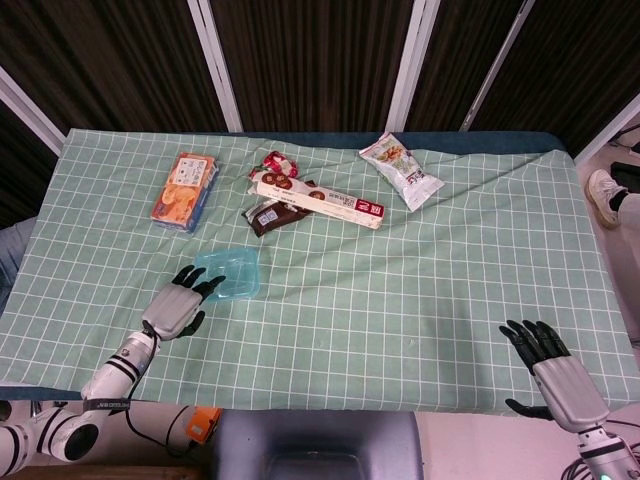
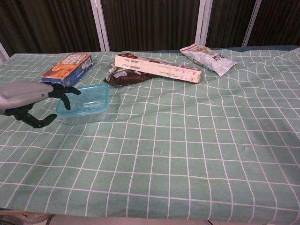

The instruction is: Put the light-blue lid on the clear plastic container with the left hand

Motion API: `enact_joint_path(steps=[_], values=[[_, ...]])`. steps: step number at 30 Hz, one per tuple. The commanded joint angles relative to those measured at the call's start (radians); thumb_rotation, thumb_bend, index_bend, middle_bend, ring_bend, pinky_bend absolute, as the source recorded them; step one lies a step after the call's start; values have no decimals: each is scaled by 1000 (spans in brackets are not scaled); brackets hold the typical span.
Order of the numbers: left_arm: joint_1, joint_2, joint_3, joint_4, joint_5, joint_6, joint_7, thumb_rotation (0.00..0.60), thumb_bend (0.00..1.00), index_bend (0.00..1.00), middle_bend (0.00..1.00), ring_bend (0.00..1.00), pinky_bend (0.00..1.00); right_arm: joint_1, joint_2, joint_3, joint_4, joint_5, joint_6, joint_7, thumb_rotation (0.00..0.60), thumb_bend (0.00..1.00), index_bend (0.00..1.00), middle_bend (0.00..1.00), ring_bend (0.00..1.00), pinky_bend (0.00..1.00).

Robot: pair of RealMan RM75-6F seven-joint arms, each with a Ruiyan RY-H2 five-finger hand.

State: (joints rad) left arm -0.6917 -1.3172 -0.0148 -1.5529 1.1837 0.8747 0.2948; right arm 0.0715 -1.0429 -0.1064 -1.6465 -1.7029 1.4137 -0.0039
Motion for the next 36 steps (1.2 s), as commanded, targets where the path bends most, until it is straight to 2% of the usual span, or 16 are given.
enact_joint_path(steps=[1, 13, 17, 18, 21, 23, 26, 29, 31, 33, 36], values=[[0, -3, 0, 3, -2, -3, 3, 600, 574, 0, 289, 24, 0, 0, 0, 0, 0, 0, 0, 1, 600, 184, 6, 184, 0, 0], [-2, -19, -1, 19, -6, -17, 9, 600, 573, 0, 289, 23, 0, 0, 1, 0, 1, -1, 2, 3, 600, 185, 6, 187, 0, 0], [3, -18, -9, 13, 11, 7, 4, 600, 573, 0, 276, 23, 0, 0, 2, 0, 1, -1, 3, 5, 600, 184, 6, 188, 0, 0], [10, -18, -16, 10, 32, 36, -2, 600, 572, 0, 255, 23, 0, -1, 2, 0, 1, -2, 5, 7, 600, 185, 6, 188, 0, 0], [39, -22, -36, 5, 118, 149, -45, 600, 534, 0, 95, 3, 0, -2, 3, -1, 3, -4, 9, 12, 600, 184, 6, 188, 0, 0], [61, -20, -40, 4, 181, 228, -72, 600, 499, 0, 23, 0, 0, -3, 4, -1, 3, -5, 11, 13, 600, 185, 6, 188, 0, 0], [109, 8, -28, -19, 263, 346, -83, 600, 474, 0, 0, 0, 0, -3, 4, -2, 5, -7, 12, 13, 600, 185, 6, 188, 0, 0], [193, 35, 17, -51, 336, 476, -93, 600, 452, 0, 1, 0, 0, -2, 1, -1, 5, -5, 7, 5, 600, 185, 6, 188, 0, 0], [269, 39, 69, -43, 385, 569, -106, 600, 432, 0, 4, 0, 0, -1, -3, 0, 3, -1, 1, -7, 600, 185, 6, 188, 0, 0], [349, 18, 118, 4, 425, 658, -124, 600, 416, 0, 6, 0, 0, 1, -8, 0, 0, 2, -7, -21, 600, 185, 6, 188, 0, 0], [447, -47, 154, 130, 460, 769, -174, 600, 399, 0, 6, 0, 0, 3, -16, 3, -3, 10, -17, -42, 600, 185, 6, 188, 0, 0]])
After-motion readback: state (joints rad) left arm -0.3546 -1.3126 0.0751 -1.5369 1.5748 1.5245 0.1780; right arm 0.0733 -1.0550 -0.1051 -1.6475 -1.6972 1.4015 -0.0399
